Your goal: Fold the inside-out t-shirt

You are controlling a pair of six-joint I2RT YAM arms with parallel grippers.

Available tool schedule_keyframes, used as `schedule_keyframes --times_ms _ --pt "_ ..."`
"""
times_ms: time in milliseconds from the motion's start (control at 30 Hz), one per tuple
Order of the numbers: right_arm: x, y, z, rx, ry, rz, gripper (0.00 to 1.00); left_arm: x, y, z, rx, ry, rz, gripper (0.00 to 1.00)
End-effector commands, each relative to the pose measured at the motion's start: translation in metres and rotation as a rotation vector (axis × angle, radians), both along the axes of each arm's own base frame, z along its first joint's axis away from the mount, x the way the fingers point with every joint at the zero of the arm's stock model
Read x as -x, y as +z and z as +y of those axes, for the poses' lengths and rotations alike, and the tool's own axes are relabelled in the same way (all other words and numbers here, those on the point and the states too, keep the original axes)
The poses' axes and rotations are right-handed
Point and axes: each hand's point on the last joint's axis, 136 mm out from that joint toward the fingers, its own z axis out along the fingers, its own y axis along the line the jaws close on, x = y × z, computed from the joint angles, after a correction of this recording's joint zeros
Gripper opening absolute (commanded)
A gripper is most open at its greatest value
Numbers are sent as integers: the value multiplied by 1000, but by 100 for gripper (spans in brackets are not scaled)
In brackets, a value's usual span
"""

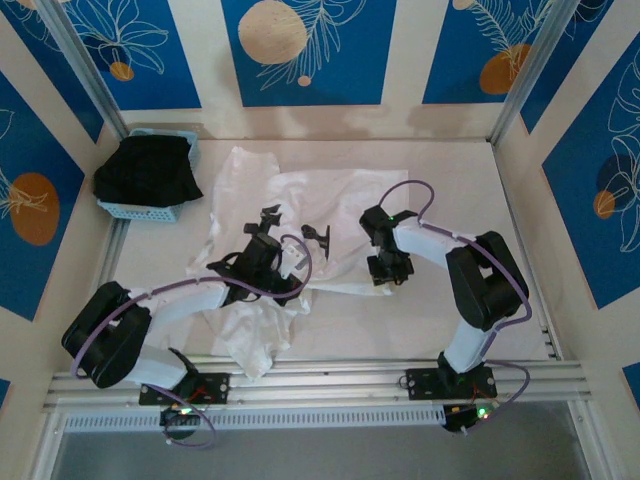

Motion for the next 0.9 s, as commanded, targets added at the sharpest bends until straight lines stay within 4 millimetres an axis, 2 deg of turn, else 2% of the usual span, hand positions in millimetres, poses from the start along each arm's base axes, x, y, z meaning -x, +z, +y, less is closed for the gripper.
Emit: schedule_keyframes --times_ms 0,67,167,433,533,667,767,867 --pt "-3 11 -25 74 -36 -18 31 -3 10 -1 20 4 -8 0" --pt "-3 13 -33 89 -55 -22 26 -2 9 -1 25 5 -6 0" --pt "-4 18 -34 74 -68 -33 22 -1 8 -1 28 3 -1 0" --pt "-3 30 -30 25 -83 -55 22 0 6 -2 26 -2 5 0" --pt "2 32 -8 -96 -80 -48 24 -1 5 -1 25 -1 6 0" --pt "11 32 19 -155 -35 -41 34 0 3 -3 25 -3 14 0" --pt "14 27 27 -124 -3 -26 39 1 2 -4 26 -7 23 0" --pt "13 17 24 -66 11 -15 40 1 2 -4 28 -8 23 0"
